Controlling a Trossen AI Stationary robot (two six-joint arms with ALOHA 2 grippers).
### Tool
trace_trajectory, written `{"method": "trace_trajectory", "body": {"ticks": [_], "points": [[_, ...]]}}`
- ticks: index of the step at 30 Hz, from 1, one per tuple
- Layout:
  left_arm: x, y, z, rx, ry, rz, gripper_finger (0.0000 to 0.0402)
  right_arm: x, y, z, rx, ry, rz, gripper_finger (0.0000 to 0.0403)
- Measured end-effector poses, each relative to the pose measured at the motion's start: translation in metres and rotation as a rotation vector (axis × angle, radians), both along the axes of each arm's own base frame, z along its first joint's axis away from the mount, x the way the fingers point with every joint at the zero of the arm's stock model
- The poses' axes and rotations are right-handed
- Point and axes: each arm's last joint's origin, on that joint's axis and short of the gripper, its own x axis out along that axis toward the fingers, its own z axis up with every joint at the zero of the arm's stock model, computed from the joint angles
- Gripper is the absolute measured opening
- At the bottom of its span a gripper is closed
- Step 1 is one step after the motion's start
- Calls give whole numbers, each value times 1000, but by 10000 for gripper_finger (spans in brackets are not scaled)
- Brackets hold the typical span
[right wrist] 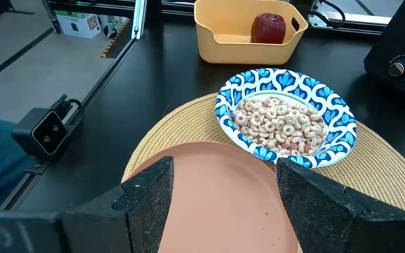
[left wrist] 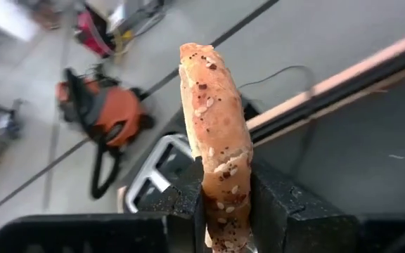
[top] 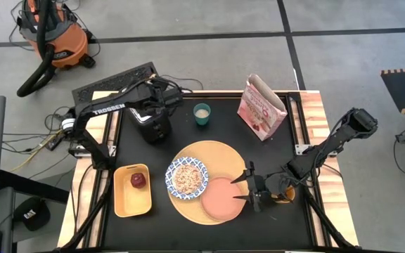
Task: Arrange a breakfast setting
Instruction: Put the bagel on the plate
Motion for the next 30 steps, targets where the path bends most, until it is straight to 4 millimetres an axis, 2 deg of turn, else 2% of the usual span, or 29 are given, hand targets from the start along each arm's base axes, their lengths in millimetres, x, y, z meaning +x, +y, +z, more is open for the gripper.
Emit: {"method": "trace_trajectory", "body": {"ticks": [5,12,17,22,26,30], "points": [[12,-28,18,-23,-52,-144,65,0,0,0,0,0,0,279],[34,-95,18,-90,-65,-478,65,0,0,0,3,1,4,279],[54,-149,5,-115,-130,-776,65,0,0,0,16,4,1,279],[67,-194,-13,-154,-233,-1067,65,0,1,0,26,1,-3,279],[70,-219,-32,-174,-305,-1194,65,-3,6,5,5,-10,34,279],[71,-236,-55,-178,-411,-1272,65,-12,18,24,5,-80,107,279]]}}
